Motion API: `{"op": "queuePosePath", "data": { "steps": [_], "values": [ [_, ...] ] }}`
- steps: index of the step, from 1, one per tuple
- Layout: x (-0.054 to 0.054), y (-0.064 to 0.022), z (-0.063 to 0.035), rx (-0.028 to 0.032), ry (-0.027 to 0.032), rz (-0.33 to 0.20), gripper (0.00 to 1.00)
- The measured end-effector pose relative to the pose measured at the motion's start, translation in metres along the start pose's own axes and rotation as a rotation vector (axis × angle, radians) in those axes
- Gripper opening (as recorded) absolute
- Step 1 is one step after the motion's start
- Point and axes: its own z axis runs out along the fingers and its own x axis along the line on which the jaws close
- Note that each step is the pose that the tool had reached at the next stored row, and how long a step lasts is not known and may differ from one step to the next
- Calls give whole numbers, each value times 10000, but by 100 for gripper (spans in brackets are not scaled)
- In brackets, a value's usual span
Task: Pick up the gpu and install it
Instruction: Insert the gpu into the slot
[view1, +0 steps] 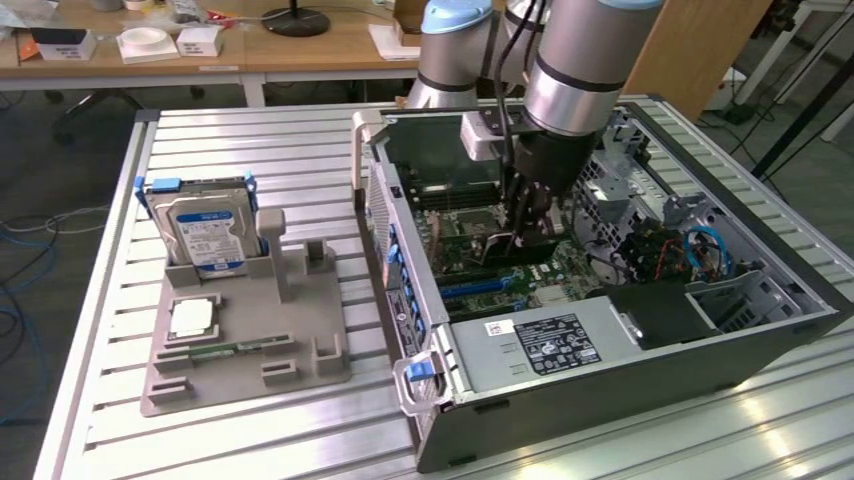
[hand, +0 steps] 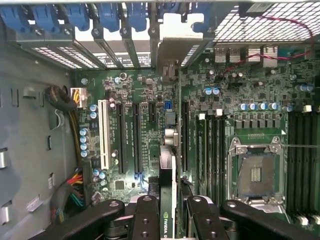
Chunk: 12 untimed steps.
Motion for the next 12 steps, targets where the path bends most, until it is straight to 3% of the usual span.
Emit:
{"op": "queuePosePath", "data": {
  "steps": [12],
  "values": [
    [19,130,144,14,41,0,26]
  ]
}}
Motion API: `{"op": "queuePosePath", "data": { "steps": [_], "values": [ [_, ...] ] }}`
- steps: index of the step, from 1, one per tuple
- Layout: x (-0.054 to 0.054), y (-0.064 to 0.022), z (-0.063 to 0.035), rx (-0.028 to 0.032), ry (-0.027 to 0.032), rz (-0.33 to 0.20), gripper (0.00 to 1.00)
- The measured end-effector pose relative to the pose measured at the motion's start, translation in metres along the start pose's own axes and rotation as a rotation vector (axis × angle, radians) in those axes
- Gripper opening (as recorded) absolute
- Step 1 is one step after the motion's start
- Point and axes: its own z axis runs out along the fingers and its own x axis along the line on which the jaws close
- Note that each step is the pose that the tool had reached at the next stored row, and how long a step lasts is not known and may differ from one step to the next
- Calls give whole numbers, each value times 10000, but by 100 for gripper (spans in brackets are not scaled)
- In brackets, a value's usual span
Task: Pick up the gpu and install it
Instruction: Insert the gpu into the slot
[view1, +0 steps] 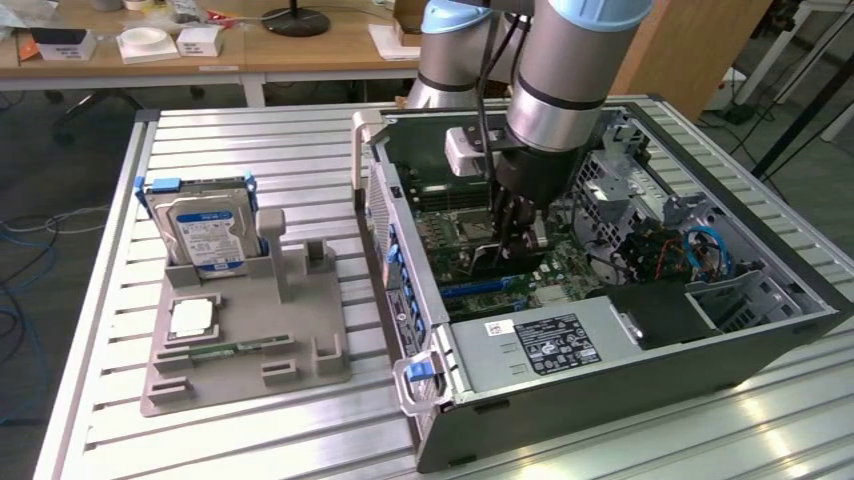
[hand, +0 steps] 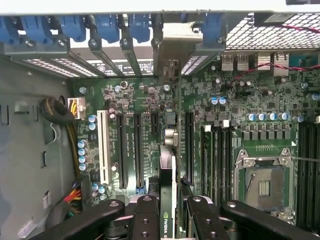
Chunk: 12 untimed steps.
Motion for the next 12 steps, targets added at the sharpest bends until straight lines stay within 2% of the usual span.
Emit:
{"op": "queuePosePath", "data": {
  "steps": [12],
  "values": [
    [-2,11,34,5,-1,-1,26]
  ]
}}
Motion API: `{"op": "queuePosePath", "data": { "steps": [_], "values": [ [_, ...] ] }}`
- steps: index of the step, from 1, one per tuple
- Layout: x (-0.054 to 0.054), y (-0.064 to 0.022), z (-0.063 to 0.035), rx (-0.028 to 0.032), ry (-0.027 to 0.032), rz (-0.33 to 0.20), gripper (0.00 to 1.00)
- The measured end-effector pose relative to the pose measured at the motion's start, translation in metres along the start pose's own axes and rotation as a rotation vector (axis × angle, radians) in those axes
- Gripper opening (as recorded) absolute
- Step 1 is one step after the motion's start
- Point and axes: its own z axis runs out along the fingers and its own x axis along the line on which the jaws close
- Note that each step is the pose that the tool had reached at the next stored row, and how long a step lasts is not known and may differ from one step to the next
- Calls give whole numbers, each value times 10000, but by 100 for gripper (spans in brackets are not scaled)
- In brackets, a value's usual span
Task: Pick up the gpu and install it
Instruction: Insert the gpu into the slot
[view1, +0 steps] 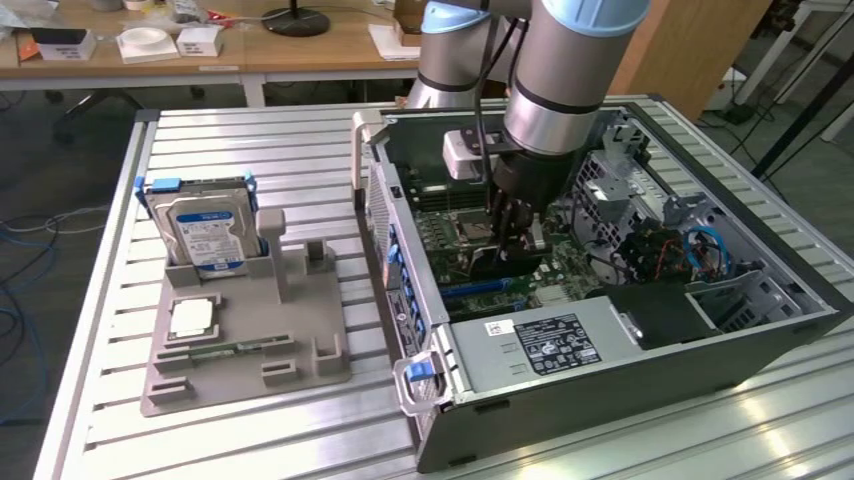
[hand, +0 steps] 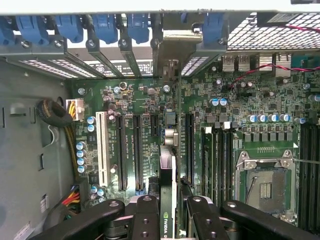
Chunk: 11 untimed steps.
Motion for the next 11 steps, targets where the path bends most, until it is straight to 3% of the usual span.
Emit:
{"op": "queuePosePath", "data": {
  "steps": [11],
  "values": [
    [0,1,63,3,2,0,26]
  ]
}}
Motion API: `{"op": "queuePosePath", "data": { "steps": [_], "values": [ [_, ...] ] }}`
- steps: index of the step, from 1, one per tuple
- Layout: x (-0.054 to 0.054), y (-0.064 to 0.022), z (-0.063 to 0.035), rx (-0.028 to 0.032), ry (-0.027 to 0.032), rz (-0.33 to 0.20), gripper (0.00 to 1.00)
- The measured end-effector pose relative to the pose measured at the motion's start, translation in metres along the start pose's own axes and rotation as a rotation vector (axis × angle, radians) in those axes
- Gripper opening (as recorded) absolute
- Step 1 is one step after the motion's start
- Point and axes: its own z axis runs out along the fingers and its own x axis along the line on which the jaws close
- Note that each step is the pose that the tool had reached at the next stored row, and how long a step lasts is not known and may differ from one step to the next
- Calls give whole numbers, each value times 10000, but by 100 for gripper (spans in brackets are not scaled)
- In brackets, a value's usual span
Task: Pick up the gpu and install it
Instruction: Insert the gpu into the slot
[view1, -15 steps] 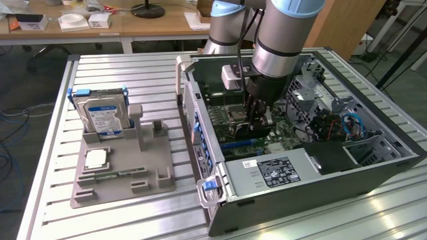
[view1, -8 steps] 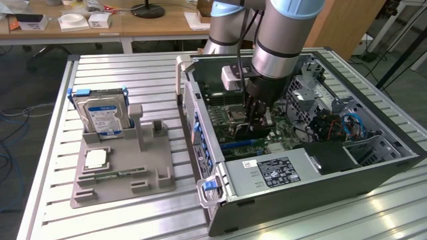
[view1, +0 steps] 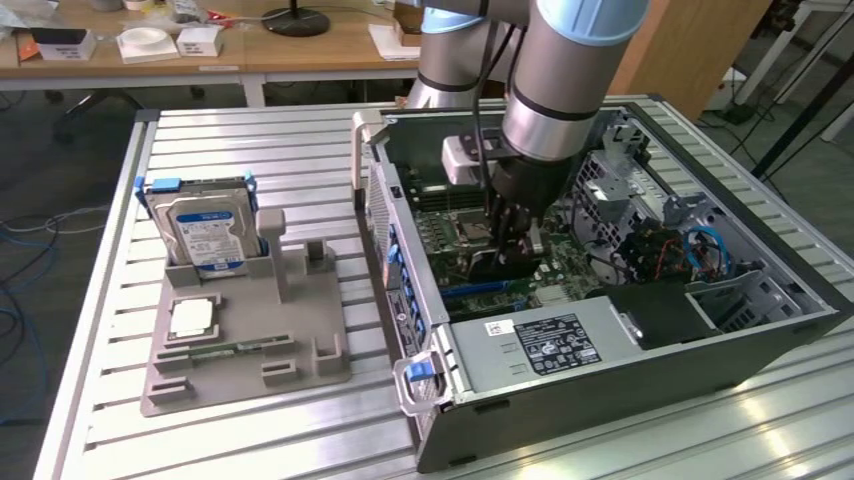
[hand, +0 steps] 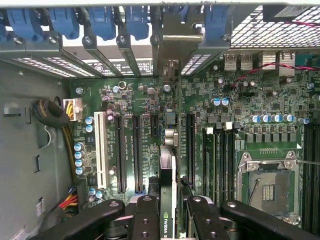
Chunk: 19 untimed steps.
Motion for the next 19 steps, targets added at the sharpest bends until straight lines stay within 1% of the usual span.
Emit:
{"op": "queuePosePath", "data": {
  "steps": [9,19],
  "values": [
    [-26,1,23,0,0,-2,26],
    [-31,16,80,16,1,0,26]
  ]
}}
